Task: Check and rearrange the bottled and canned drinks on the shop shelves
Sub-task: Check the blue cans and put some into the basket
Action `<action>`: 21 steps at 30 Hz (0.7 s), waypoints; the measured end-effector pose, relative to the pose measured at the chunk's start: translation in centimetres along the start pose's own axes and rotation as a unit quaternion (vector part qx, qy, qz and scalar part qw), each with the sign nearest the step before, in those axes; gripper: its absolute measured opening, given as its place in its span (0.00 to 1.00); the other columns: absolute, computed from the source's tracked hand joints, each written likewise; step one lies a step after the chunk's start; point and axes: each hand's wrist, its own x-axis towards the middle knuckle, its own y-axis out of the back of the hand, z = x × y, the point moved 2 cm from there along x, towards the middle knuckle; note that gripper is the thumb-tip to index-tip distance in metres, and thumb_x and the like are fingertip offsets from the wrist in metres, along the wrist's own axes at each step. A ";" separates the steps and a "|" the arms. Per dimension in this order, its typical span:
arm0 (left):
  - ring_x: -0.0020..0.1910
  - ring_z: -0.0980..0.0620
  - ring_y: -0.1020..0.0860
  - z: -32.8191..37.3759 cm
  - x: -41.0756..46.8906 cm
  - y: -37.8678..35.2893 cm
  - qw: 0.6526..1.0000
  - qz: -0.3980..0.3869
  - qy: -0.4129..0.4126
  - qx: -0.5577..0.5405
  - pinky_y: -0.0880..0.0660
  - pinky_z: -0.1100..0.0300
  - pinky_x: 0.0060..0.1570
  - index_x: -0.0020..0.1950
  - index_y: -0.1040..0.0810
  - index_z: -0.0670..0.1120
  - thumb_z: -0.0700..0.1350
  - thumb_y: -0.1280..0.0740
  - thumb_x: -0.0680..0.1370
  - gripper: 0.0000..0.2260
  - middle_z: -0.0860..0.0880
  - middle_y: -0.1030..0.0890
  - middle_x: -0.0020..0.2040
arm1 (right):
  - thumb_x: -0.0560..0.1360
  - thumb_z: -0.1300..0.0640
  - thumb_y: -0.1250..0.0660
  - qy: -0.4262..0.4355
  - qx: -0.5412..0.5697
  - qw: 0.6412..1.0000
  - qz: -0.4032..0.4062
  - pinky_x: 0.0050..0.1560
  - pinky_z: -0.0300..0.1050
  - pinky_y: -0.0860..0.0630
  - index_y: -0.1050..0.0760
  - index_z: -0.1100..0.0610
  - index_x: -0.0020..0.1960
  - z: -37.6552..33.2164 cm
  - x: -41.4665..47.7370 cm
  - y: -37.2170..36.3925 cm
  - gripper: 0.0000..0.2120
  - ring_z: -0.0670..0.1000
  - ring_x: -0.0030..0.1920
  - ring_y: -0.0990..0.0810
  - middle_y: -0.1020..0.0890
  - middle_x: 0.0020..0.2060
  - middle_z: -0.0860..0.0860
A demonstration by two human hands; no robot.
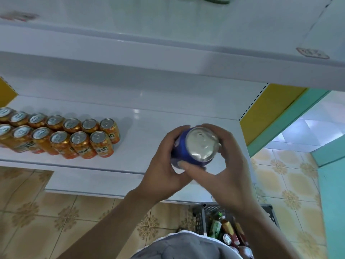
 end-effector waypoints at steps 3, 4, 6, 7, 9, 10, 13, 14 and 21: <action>0.70 0.58 0.29 0.5 -0.2 1.5 1.000 0.001 0.023 -0.012 0.27 0.70 0.58 0.73 0.36 0.55 0.41 0.20 0.68 0.39 0.58 0.28 0.70 | 0.65 0.58 0.26 -0.167 0.243 0.955 0.046 0.46 0.43 0.19 0.26 0.49 0.61 1.5 0.3 -0.2 0.25 0.47 0.49 0.16 0.16 0.50 0.46; 0.71 0.56 0.30 0.5 -0.2 2.0 1.000 0.008 0.021 -0.008 0.27 0.69 0.60 0.73 0.36 0.55 0.43 0.20 0.68 0.39 0.59 0.28 0.70 | 0.66 0.57 0.29 -0.217 0.308 0.925 0.056 0.44 0.43 0.19 0.27 0.50 0.62 1.9 0.4 -0.3 0.24 0.47 0.45 0.16 0.15 0.48 0.47; 0.72 0.56 0.30 0.5 -0.3 2.8 1.000 0.011 0.016 0.006 0.29 0.66 0.65 0.73 0.37 0.58 0.49 0.21 0.67 0.38 0.63 0.28 0.70 | 0.67 0.57 0.31 -0.285 0.417 0.861 0.060 0.43 0.47 0.18 0.26 0.52 0.61 2.5 0.6 -0.6 0.23 0.49 0.43 0.16 0.16 0.46 0.50; 0.72 0.56 0.30 0.6 -0.3 3.0 1.000 0.007 0.016 0.008 0.30 0.65 0.67 0.72 0.37 0.59 0.52 0.22 0.67 0.38 0.64 0.29 0.70 | 0.68 0.57 0.30 -0.305 0.465 0.829 0.055 0.43 0.49 0.17 0.25 0.55 0.60 2.6 0.5 -0.8 0.21 0.51 0.43 0.16 0.16 0.46 0.52; 0.73 0.55 0.31 0.8 -0.5 3.2 1.000 -0.007 0.005 0.003 0.31 0.62 0.69 0.72 0.37 0.62 0.57 0.22 0.68 0.37 0.63 0.29 0.71 | 0.70 0.53 0.34 -0.349 0.548 0.759 0.037 0.43 0.49 0.16 0.23 0.59 0.56 2.7 0.1 -1.5 0.17 0.54 0.44 0.16 0.17 0.48 0.56; 0.73 0.53 0.31 1.0 -0.6 3.2 1.000 -0.011 -0.003 0.000 0.32 0.61 0.70 0.73 0.37 0.63 0.60 0.23 0.68 0.37 0.62 0.29 0.72 | 0.69 0.52 0.33 -0.375 0.582 0.721 0.025 0.41 0.48 0.16 0.22 0.60 0.56 2.7 -0.2 -1.8 0.19 0.55 0.45 0.16 0.17 0.50 0.58; 0.74 0.48 0.31 1.7 -0.8 3.1 0.999 -0.010 -0.032 -0.002 0.33 0.56 0.72 0.73 0.36 0.63 0.63 0.26 0.70 0.35 0.58 0.28 0.72 | 0.57 0.54 0.18 -0.410 0.664 0.625 -0.029 0.35 0.46 0.16 0.21 0.63 0.61 2.9 -0.6 -2.6 0.35 0.58 0.45 0.16 0.18 0.53 0.61; 0.73 0.48 0.31 1.9 -0.7 3.0 0.999 -0.010 -0.038 -0.003 0.33 0.55 0.72 0.73 0.35 0.63 0.63 0.26 0.70 0.34 0.57 0.28 0.72 | 0.55 0.55 0.16 -0.406 0.685 0.602 -0.059 0.36 0.47 0.16 0.20 0.65 0.60 2.8 -0.5 -2.7 0.36 0.58 0.45 0.16 0.18 0.51 0.61; 0.73 0.47 0.30 2.4 -0.6 2.3 0.997 -0.022 -0.067 0.013 0.32 0.50 0.71 0.72 0.34 0.64 0.52 0.25 0.70 0.33 0.57 0.26 0.70 | 0.73 0.46 0.32 -0.408 0.696 0.581 -0.106 0.46 0.49 0.16 0.21 0.68 0.61 3.7 -0.7 -2.2 0.28 0.61 0.51 0.17 0.18 0.53 0.64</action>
